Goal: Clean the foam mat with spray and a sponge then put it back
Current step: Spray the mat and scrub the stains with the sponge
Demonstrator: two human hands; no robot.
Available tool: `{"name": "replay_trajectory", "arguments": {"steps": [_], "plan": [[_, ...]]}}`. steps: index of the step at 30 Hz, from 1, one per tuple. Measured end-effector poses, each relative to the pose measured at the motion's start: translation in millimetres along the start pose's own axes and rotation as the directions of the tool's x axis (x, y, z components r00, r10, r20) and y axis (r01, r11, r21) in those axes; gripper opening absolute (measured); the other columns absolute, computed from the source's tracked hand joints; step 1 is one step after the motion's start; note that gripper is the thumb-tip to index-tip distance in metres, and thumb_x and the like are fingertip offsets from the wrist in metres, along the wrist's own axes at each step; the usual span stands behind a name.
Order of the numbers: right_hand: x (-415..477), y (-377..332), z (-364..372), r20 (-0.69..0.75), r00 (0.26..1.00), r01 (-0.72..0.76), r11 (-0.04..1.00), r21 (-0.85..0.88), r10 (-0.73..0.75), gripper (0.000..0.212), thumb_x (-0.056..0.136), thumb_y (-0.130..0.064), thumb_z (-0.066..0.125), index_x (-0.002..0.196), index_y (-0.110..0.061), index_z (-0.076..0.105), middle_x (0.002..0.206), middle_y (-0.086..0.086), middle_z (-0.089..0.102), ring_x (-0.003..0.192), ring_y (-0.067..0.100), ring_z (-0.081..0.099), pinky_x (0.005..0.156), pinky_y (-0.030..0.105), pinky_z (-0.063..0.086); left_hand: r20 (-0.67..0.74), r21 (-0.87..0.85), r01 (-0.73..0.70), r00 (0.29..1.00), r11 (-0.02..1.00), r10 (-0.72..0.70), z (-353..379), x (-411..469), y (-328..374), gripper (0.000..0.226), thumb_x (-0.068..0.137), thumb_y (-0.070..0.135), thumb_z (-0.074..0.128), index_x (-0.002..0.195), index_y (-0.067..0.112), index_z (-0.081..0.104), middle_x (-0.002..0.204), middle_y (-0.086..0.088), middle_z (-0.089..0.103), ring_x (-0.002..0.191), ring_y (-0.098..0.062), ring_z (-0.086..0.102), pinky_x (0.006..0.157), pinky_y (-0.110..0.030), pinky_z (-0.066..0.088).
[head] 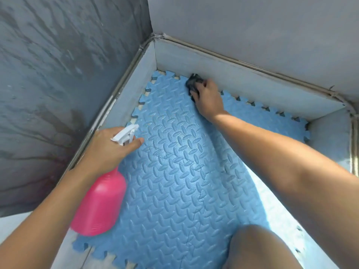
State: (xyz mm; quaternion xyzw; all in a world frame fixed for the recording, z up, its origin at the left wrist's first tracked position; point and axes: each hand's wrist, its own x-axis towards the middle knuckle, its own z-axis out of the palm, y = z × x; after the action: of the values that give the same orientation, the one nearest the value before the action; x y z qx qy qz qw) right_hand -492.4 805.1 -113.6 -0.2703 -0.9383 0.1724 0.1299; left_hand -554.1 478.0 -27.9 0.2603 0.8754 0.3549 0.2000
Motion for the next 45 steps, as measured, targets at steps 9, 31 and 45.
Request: {"name": "replay_trajectory", "arguments": {"steps": [9, 31, 45], "plan": [[-96, -121, 28, 0.238, 0.771, 0.526, 0.801, 0.284, -0.591, 0.02, 0.097, -0.037, 0.059, 0.107, -0.024, 0.07, 0.1, 0.004, 0.052, 0.09, 0.021, 0.05, 0.072, 0.032, 0.043, -0.024, -0.028, -0.061, 0.998, 0.998, 0.06, -10, -13, -2, 0.032, 0.09, 0.04, 0.068, 0.073, 0.014, 0.076, 0.064, 0.001, 0.072, 0.059, -0.014, 0.064, 0.058, -0.023, 0.047], [-140, -82, 3, 0.258, 0.699, 0.631, 0.745, 0.215, -0.667, 0.027, 0.099, -0.041, 0.057, 0.115, -0.025, 0.071, 0.107, 0.005, 0.059, 0.094, 0.02, 0.054, 0.076, 0.031, 0.046, 0.015, -0.151, -0.029, 0.999, 0.988, 0.032, -16, -14, -9, 0.046, 0.084, 0.054, 0.059, 0.088, 0.014, 0.081, 0.075, -0.001, 0.078, 0.073, -0.024, 0.074, 0.078, -0.048, 0.06], [-164, 21, -36, 0.001, 0.975, -0.222, 0.975, -0.029, 0.222, 0.023, 0.094, -0.037, 0.057, 0.103, -0.019, 0.068, 0.11, 0.009, 0.055, 0.098, 0.027, 0.052, 0.076, 0.032, 0.042, 0.054, -0.15, 0.007, 0.999, 0.989, 0.001, -5, -5, -8, 0.041, 0.088, 0.052, 0.067, 0.08, 0.013, 0.078, 0.075, -0.007, 0.077, 0.07, -0.038, 0.071, 0.068, -0.04, 0.059]]}}
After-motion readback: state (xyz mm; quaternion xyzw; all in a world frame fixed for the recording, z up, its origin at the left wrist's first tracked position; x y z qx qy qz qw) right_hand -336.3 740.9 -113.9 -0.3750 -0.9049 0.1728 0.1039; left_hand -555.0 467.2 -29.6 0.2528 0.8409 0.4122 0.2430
